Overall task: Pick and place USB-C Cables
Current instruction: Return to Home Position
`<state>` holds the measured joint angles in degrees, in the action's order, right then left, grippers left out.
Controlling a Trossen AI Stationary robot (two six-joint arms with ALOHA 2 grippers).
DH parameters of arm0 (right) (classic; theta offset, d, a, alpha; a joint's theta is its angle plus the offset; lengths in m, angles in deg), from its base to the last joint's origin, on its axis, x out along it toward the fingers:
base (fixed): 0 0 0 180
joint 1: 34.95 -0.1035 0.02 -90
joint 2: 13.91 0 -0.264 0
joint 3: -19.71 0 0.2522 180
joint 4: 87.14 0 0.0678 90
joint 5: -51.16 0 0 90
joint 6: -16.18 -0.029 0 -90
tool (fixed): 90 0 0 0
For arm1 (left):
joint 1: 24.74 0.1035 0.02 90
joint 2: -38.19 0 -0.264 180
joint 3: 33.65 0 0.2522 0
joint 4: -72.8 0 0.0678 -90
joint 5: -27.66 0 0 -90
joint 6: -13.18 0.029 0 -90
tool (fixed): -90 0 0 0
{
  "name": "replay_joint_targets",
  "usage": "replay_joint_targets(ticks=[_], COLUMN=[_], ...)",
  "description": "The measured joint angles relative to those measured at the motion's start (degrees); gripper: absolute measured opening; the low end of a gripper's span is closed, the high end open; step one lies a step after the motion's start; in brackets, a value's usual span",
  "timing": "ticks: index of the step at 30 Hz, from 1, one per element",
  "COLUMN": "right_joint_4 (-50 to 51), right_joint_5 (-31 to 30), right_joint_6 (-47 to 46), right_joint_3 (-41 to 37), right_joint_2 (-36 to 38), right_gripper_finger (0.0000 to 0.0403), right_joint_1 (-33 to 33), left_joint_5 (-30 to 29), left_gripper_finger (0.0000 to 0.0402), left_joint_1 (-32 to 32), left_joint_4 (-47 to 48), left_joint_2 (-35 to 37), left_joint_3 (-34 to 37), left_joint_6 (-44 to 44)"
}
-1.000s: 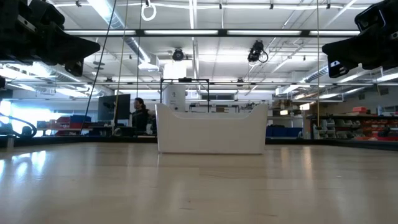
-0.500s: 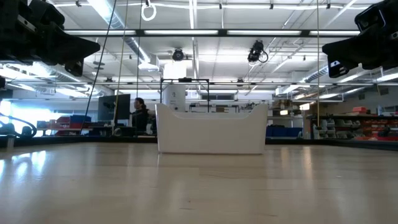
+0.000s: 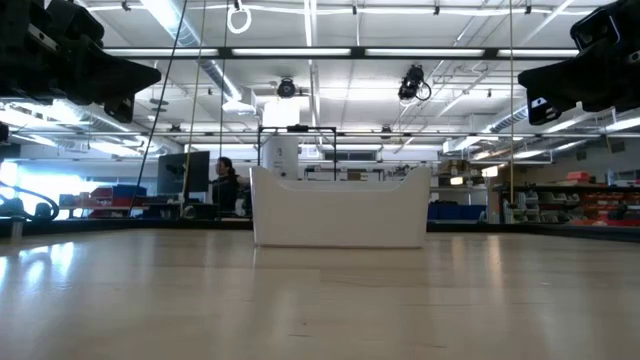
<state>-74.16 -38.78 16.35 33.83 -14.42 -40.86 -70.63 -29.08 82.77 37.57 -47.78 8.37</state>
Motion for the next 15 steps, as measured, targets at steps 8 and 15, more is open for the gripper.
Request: replay_joint_targets(ticks=[8, 15], right_joint_4=[0.0, 0.0], right_joint_5=[0.0, 0.0], right_joint_6=[0.0, 0.0], right_joint_3=[0.0, 0.0], right_joint_2=[0.0, 0.0], right_gripper_finger=[0.0005, 0.0005], right_joint_1=[0.0, 0.0], left_joint_5=[0.0, 0.0], left_gripper_finger=[0.0018, 0.0022], left_joint_1=[0.0, 0.0], left_joint_4=[0.0, 0.0], left_joint_2=[0.0, 0.0], left_joint_3=[0.0, 0.0], left_joint_6=[0.0, 0.0])
